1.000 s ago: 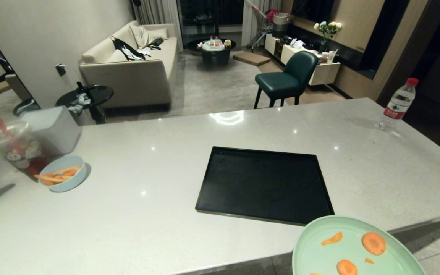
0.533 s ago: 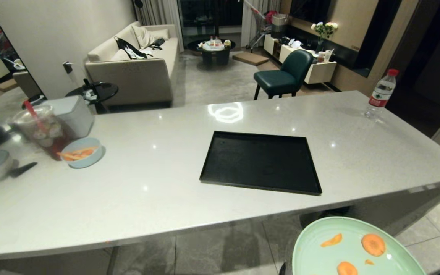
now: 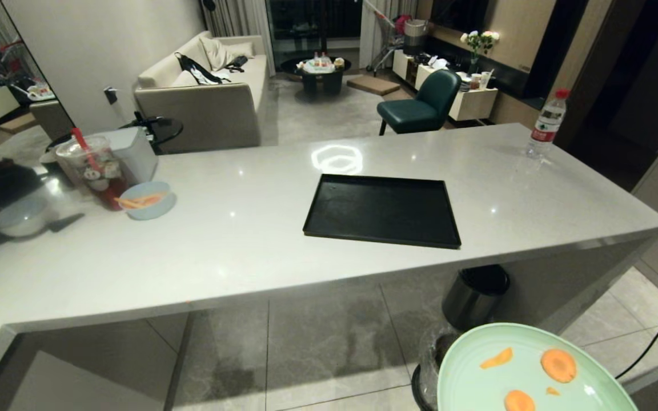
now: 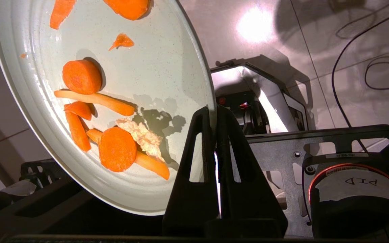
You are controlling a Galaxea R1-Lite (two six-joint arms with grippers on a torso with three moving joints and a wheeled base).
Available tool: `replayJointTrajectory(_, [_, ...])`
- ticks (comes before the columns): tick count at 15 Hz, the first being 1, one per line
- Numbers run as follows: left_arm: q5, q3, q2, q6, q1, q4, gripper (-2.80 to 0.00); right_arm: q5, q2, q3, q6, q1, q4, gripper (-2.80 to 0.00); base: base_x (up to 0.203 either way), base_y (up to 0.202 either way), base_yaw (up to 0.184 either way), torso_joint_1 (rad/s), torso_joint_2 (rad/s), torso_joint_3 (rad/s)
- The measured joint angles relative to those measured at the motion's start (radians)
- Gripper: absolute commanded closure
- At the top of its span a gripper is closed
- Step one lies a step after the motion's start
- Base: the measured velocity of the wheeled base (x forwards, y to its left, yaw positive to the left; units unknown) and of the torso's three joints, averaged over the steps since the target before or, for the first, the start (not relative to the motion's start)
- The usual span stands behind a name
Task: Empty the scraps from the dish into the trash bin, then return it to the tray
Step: Move the plate over the trash can
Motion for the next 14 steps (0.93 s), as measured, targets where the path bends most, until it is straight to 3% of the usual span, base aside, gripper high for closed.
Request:
replayJointTrajectory(5, [0.0, 0.0, 0.0, 0.0, 0.0, 0.0, 0.0, 0.001, -0.012, 0.012, 0.0, 0.0, 0.001, 0.0, -0.169, 0.0, -0.002, 0.001, 0.0, 0.001])
replayJointTrajectory(14, [0.0, 0.0, 0.0, 0.0, 0.0, 0.0, 0.0, 0.001, -0.036, 0.024, 0.001, 0.001, 0.001, 0.0, 0.0, 0.0, 0.0, 0.0, 0.0, 0.0])
